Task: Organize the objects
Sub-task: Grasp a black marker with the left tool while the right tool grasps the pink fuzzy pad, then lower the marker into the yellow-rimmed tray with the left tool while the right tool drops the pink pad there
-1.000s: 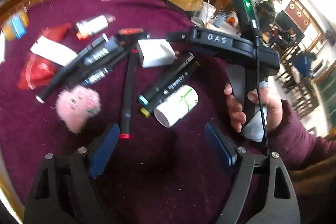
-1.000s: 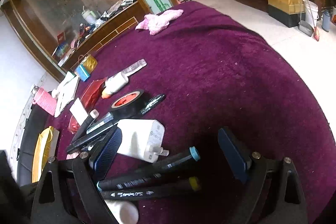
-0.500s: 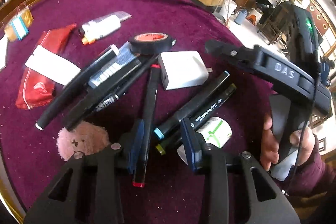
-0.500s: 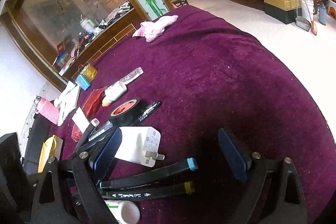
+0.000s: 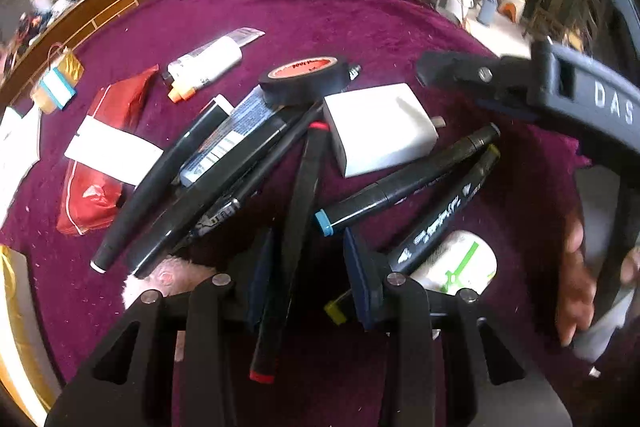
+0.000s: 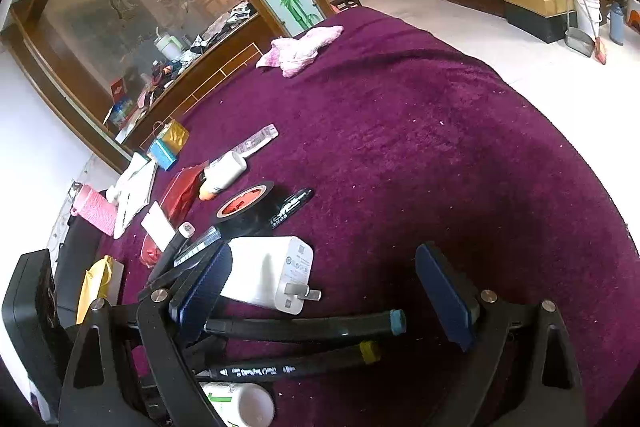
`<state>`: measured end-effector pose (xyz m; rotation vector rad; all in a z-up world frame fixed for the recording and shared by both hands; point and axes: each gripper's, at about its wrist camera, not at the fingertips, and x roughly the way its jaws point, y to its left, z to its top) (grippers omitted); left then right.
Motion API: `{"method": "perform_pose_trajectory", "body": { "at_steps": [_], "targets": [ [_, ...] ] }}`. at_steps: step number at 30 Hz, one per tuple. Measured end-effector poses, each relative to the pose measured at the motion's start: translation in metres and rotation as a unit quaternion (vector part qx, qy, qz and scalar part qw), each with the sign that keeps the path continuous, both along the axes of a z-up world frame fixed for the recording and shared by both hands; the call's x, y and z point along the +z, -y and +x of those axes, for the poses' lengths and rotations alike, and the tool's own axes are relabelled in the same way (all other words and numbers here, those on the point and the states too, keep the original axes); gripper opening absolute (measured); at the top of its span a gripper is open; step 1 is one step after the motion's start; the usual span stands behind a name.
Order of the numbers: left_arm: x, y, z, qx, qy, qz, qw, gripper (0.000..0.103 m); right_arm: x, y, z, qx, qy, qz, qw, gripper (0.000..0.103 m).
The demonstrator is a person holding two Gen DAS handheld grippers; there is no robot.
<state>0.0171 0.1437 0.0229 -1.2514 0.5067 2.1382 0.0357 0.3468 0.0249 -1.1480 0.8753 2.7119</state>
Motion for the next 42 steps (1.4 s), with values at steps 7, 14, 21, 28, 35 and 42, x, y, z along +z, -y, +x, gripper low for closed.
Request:
{"method": "perform_pose_trajectory", "body": {
  "at_steps": [7, 14, 21, 28, 35, 42],
  "targets": [
    [0.000, 0.001, -0.010, 0.019, 0.005, 0.037, 0.9991, 0.012, 0.003, 0.002, 0.000, -0.001, -0.005, 0.021, 1.000, 0.090],
    [0.050, 0.067, 0.015, 0.066, -0.009, 0.141, 0.9877, 0.012, 0.010, 0.014, 0.001, 0.019, -0.022, 0.056, 0.998, 0.090],
    [0.076, 0.154, 0.035, 0.149, -0.029, 0.193, 0.9694, 0.012, 0.048, 0.058, 0.008, 0.104, -0.046, 0.028, 0.993, 0.090],
    [0.063, 0.196, 0.042, 0.201, -0.025, 0.201, 0.9585, 0.012, 0.034, 0.171, -0.030, 0.236, 0.052, 0.092, 0.966, 0.090],
    [0.060, 0.222, 0.054, 0.216, -0.039, 0.195, 0.9561, 0.012, -0.003, 0.209, -0.059, 0.225, 0.109, 0.158, 0.955, 0.064],
    [0.069, 0.255, 0.056, 0.237, -0.043, 0.206, 0.9484, 0.012, 0.030, 0.224, -0.039, 0.240, 0.072, 0.156, 0.955, 0.021]
  ]
}}
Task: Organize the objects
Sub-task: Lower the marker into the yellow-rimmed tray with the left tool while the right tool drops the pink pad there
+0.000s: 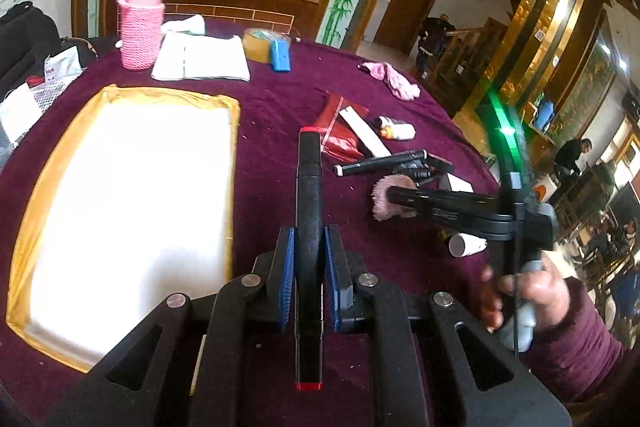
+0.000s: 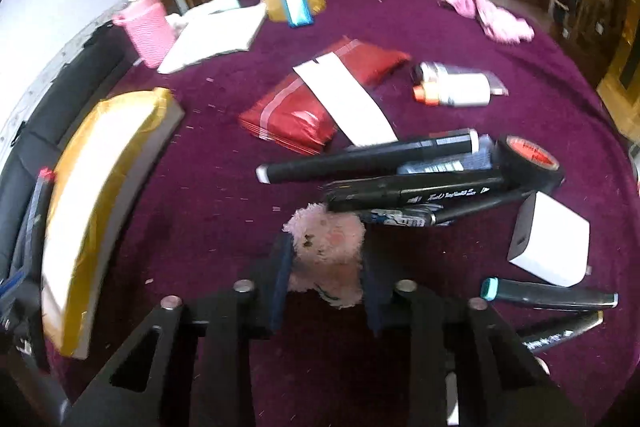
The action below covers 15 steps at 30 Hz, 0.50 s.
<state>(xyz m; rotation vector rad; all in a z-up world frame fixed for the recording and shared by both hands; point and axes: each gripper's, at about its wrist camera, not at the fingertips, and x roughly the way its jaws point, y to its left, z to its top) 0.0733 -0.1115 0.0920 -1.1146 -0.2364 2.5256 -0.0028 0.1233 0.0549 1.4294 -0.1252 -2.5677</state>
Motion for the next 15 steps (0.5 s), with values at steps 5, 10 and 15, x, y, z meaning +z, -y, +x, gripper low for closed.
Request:
{"method": "perform_pose_trajectory", "body": {
  "at_steps": [5, 10, 15],
  "targets": [
    [0.027, 0.029, -0.011, 0.009, -0.010, -0.001, 0.9999, 0.012, 0.065, 0.034, 0.008, 0.058, -0.041, -0.033, 0.997, 0.021],
    [0.047, 0.054, -0.048, 0.032, -0.014, -0.028, 0.9990, 0.012, 0.102, 0.099, -0.021, 0.113, -0.044, -0.064, 0.991, 0.021],
    [0.018, 0.074, -0.105, 0.065, 0.038, -0.034, 0.9966, 0.012, 0.077, 0.159, -0.065, 0.117, -0.009, -0.058, 0.991, 0.021]
  ]
}}
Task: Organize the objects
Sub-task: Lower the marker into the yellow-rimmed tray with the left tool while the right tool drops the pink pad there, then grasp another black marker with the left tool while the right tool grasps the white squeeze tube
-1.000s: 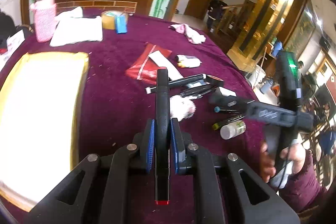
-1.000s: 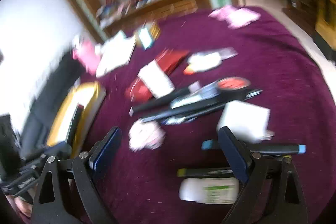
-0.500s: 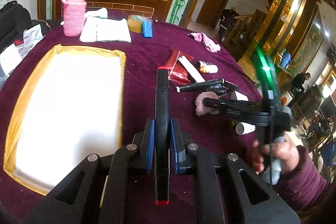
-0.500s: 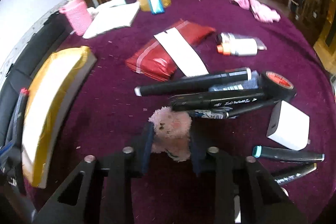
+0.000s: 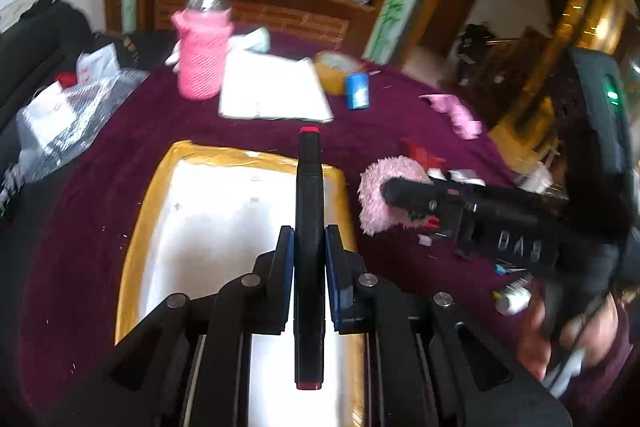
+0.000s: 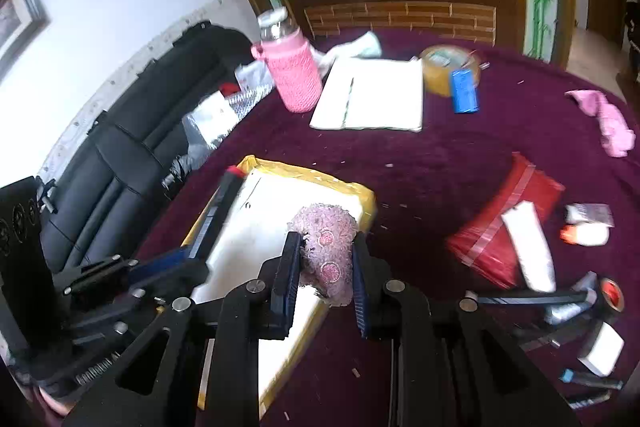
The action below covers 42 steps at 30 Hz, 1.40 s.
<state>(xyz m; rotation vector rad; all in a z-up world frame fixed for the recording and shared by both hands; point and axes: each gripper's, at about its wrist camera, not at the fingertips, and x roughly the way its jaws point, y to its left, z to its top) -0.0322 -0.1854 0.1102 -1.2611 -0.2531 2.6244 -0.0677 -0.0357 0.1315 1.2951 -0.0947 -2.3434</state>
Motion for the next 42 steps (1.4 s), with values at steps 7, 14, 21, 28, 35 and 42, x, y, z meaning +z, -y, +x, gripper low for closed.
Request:
{"method": "perform_pose_trajectory", "body": {
  "at_steps": [7, 14, 21, 28, 35, 42],
  "targets": [
    [-0.063, 0.012, -0.062, 0.023, 0.079, 0.029, 0.9962, 0.012, -0.050, 0.026, -0.034, -0.018, 0.026, 0.039, 0.999, 0.021],
    [-0.093, 0.013, -0.079, 0.030, 0.109, 0.061, 0.9917, 0.012, -0.062, 0.027, -0.047, -0.025, 0.018, 0.057, 0.998, 0.021],
    [-0.091, 0.022, -0.079, 0.054, 0.103, 0.085, 0.9895, 0.012, -0.062, 0.036, -0.046, -0.023, 0.001, 0.075, 0.997, 0.027],
    [-0.084, 0.034, -0.065, 0.087, 0.082, 0.129, 0.9844, 0.029, -0.052, 0.018, -0.045, -0.045, -0.007, 0.023, 0.999, 0.057],
    [-0.082, 0.015, -0.044, 0.090, 0.068, 0.098, 0.9888, 0.049, -0.025, -0.015, -0.023, -0.066, -0.033, -0.022, 0.997, 0.058],
    [-0.095, 0.003, -0.028, 0.074, 0.100, 0.098, 0.9874, 0.050, -0.020, -0.069, 0.013, -0.085, -0.038, -0.032, 0.995, 0.061]
  ]
}}
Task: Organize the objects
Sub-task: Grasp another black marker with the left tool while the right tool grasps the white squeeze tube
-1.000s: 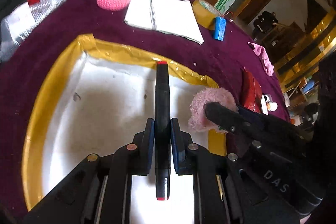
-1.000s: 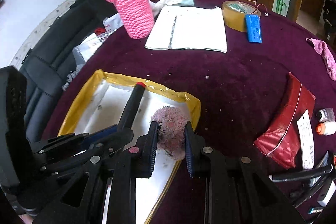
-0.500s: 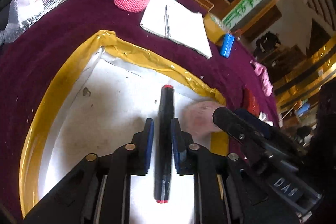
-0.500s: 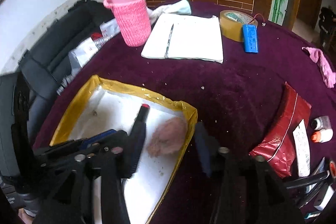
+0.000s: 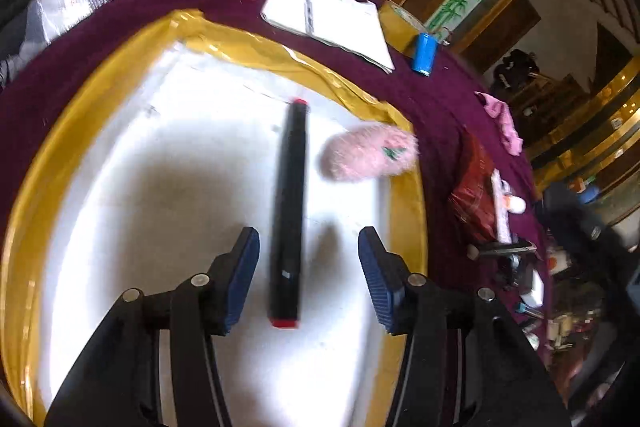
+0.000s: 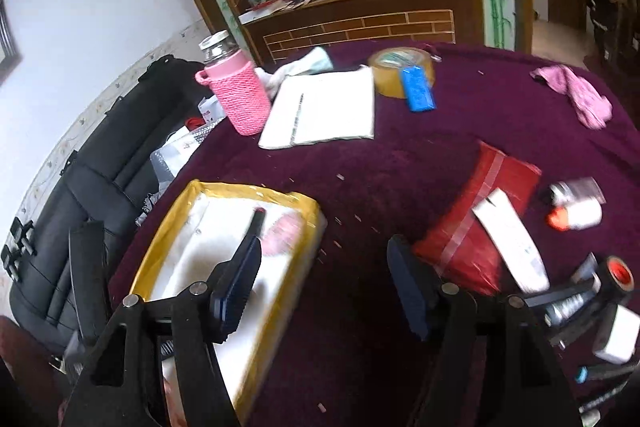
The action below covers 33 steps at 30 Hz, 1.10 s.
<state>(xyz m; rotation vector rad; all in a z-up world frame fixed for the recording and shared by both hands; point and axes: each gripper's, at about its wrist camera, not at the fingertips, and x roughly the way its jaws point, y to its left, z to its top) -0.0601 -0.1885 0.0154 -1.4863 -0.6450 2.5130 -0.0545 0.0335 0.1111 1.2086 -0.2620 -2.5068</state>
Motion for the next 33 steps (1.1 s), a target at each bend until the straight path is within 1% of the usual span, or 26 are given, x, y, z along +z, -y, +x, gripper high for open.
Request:
{"method": "perform_pose_trajectory", "body": {
  "at_steps": [3, 6, 7, 10, 11, 12, 13, 15, 16, 19, 21, 25, 28, 29, 30, 31, 33],
  "targets": [
    [0.000, -0.001, 0.015, -0.007, -0.002, 0.009, 0.9999, 0.050, -0.004, -0.036, 0.015, -0.014, 0.008, -0.015, 1.000, 0.061],
    [0.001, 0.002, 0.019, -0.021, -0.002, 0.044, 0.9988, 0.050, -0.006, -0.078, 0.032, -0.042, 0.000, -0.024, 0.999, 0.061],
    [0.005, 0.003, 0.019, -0.021, -0.006, 0.048, 0.9986, 0.050, -0.007, -0.094, 0.037, -0.054, -0.005, -0.020, 0.998, 0.061],
    [0.033, -0.005, 0.030, -0.027, -0.041, 0.045, 0.9978, 0.051, -0.008, -0.137, 0.041, -0.090, -0.006, -0.019, 0.996, 0.061],
    [0.047, -0.015, 0.037, -0.038, -0.060, 0.046, 0.9964, 0.052, -0.008, -0.155, 0.041, -0.106, -0.004, -0.028, 0.994, 0.061],
    [0.057, -0.024, 0.044, -0.049, -0.075, 0.043, 0.9950, 0.057, -0.008, -0.164, 0.040, -0.114, -0.003, -0.033, 0.993, 0.062],
    [0.065, -0.034, 0.050, -0.059, -0.087, 0.041, 0.9936, 0.063, -0.008, -0.174, 0.036, -0.119, 0.000, -0.036, 0.992, 0.065],
    [0.077, -0.059, 0.060, -0.083, -0.106, 0.035, 0.9903, 0.070, -0.010, -0.186, 0.026, -0.118, 0.006, -0.038, 0.992, 0.066],
    [0.078, -0.074, 0.063, -0.098, -0.105, 0.032, 0.9890, 0.071, -0.013, -0.189, 0.019, -0.113, 0.011, -0.038, 0.993, 0.066],
    [0.067, -0.113, 0.065, -0.145, -0.077, 0.034, 0.9859, 0.071, -0.017, -0.192, 0.001, -0.100, 0.019, -0.039, 0.994, 0.066],
    [0.058, -0.126, 0.064, -0.160, -0.060, 0.030, 0.9849, 0.071, -0.021, -0.189, -0.012, -0.088, 0.029, -0.044, 0.995, 0.066],
    [0.044, -0.133, 0.064, -0.162, -0.042, 0.024, 0.9856, 0.071, -0.037, -0.168, -0.036, -0.046, 0.063, -0.055, 0.995, 0.066],
    [0.045, -0.124, 0.063, -0.151, -0.044, 0.026, 0.9872, 0.071, -0.050, -0.142, -0.042, 0.030, 0.110, -0.085, 0.990, 0.067],
    [0.046, -0.119, 0.064, -0.148, -0.045, 0.026, 0.9877, 0.070, -0.050, -0.133, -0.039, 0.054, 0.116, -0.091, 0.988, 0.067],
    [0.047, -0.115, 0.064, -0.142, -0.048, 0.025, 0.9883, 0.071, -0.050, -0.123, -0.035, 0.082, 0.129, -0.102, 0.983, 0.067],
    [0.047, -0.114, 0.063, -0.139, -0.050, 0.024, 0.9888, 0.071, -0.052, -0.113, -0.030, 0.115, 0.152, -0.124, 0.974, 0.067],
    [0.046, -0.112, 0.061, -0.132, -0.048, 0.024, 0.9898, 0.071, -0.056, -0.094, -0.017, 0.174, 0.185, -0.149, 0.956, 0.067]
  ]
}}
